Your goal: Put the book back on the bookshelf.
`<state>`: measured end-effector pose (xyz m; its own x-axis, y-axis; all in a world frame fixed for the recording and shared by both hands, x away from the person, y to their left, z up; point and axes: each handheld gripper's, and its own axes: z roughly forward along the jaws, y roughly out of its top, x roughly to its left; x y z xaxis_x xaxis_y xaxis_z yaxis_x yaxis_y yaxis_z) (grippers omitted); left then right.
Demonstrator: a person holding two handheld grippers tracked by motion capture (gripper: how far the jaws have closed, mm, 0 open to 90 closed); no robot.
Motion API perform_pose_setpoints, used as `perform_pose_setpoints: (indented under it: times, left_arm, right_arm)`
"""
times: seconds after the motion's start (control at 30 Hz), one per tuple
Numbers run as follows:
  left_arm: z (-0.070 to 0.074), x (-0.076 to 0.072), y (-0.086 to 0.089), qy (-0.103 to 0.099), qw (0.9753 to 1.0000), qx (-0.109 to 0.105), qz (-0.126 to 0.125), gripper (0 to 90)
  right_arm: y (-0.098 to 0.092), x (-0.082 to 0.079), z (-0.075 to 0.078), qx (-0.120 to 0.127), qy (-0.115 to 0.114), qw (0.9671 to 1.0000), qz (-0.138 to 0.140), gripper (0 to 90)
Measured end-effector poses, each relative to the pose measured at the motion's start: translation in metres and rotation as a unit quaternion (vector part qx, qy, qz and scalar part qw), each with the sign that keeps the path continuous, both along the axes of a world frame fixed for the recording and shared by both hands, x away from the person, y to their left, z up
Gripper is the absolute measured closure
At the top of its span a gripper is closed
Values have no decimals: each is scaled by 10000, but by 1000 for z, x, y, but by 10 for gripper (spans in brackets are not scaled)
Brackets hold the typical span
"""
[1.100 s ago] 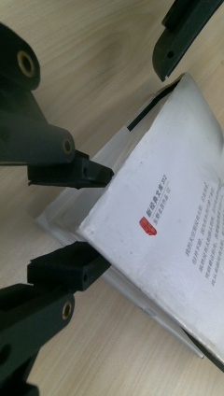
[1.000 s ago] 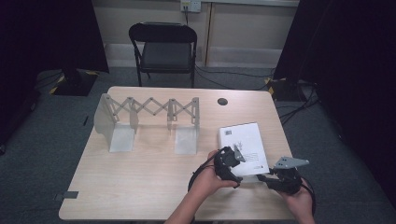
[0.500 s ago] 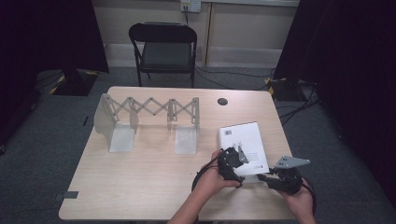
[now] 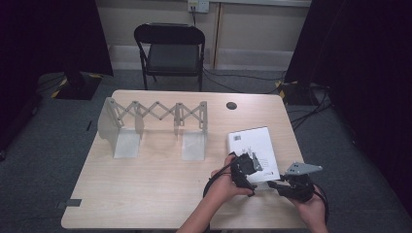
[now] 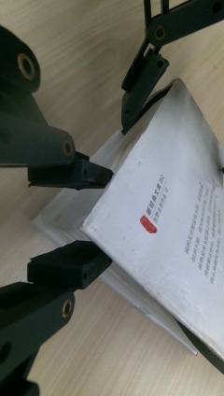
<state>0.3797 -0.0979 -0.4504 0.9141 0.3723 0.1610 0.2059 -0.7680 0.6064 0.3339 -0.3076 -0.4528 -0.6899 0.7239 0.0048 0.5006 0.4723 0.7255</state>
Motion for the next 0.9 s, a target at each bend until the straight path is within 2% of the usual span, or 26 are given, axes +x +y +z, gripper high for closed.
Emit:
perform_pose_setpoints:
  times: [0.17,0.27,0.37,0.4,0.57,0.6,0.73,0.8,0.9]
  left_arm:
    - [-1,1,-1,-48,10000,-6,23,45]
    - [-2,2,-2,-154,9999,42,33,45]
    - [-4,1,-4,-129,9998,31,119,33]
    - [-4,2,-5,-201,9997,136,88,11]
    - [-6,1,-8,-306,9992,205,123,0]
    - [-5,2,-7,-375,9990,224,124,25]
    - [-5,1,-6,-359,9991,174,149,47]
    - [-3,-2,-5,-436,9989,136,56,92]
    - [-2,-3,-2,-445,9990,16,-14,154]
  right_arm:
    - [0,0,0,2,-11,10000,-1,626]
    - [0,0,0,7,-10,10000,-7,626]
    - [0,0,0,20,-17,10000,-21,626]
    - [1,-1,1,-3,-30,10000,-19,626]
    - [1,-1,1,9,-17,10000,-20,626]
    - [1,-1,1,3,-19,10000,-20,626]
    - [1,-1,1,-10,-19,10000,-27,626]
    - [0,-1,0,15,-16,10000,-36,626]
    - [-1,0,0,53,2,10000,-49,625]
